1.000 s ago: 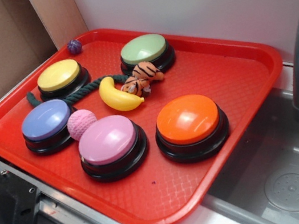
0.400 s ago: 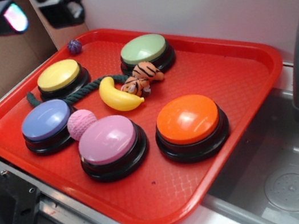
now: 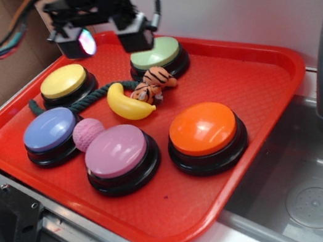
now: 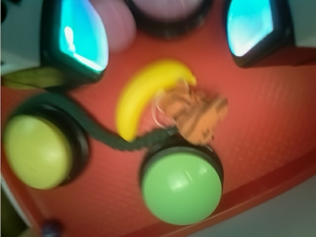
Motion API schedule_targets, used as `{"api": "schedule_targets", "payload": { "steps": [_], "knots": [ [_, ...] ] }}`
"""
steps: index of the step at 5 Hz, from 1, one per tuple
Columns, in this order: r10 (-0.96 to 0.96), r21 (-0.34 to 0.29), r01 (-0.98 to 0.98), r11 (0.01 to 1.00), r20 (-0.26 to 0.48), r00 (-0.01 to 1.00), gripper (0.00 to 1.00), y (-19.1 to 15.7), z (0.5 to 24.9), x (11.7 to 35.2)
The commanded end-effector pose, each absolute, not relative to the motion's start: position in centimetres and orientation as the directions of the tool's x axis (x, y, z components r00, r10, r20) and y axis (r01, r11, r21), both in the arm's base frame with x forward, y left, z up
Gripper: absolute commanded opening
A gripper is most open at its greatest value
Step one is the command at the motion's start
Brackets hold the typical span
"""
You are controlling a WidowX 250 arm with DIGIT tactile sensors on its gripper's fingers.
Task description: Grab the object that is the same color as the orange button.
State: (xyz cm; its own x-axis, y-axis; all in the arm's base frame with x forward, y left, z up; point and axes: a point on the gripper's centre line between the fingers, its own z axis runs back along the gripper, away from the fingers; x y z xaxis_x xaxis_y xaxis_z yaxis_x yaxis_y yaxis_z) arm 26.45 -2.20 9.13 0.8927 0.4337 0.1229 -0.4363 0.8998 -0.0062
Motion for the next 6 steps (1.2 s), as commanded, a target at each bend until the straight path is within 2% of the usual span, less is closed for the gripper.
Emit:
{"api": "schedule_targets", "payload": {
  "steps": [1,2,3,4,5,6],
  "knots": [
    [0.368,-0.012,-0.372,0.928,0.178,0.913,1.00,-2.3,6.5,29.4],
    [0.336,-0.007,-0.340,0.940,0.178,0.925,1.00,-2.8,5.3,29.3],
    [0.302,-0.028,-0.301,0.953,0.160,0.940,1.00,-2.3,3.7,29.8],
    [0.310,-0.007,-0.314,0.950,0.167,0.936,0.41,-2.2,3.5,30.1],
    [0.313,-0.018,-0.315,0.949,0.159,0.936,0.00,-1.9,3.1,30.7],
    [0.299,-0.015,-0.300,0.954,0.148,0.943,0.00,-2.1,3.7,30.9]
  ]
}}
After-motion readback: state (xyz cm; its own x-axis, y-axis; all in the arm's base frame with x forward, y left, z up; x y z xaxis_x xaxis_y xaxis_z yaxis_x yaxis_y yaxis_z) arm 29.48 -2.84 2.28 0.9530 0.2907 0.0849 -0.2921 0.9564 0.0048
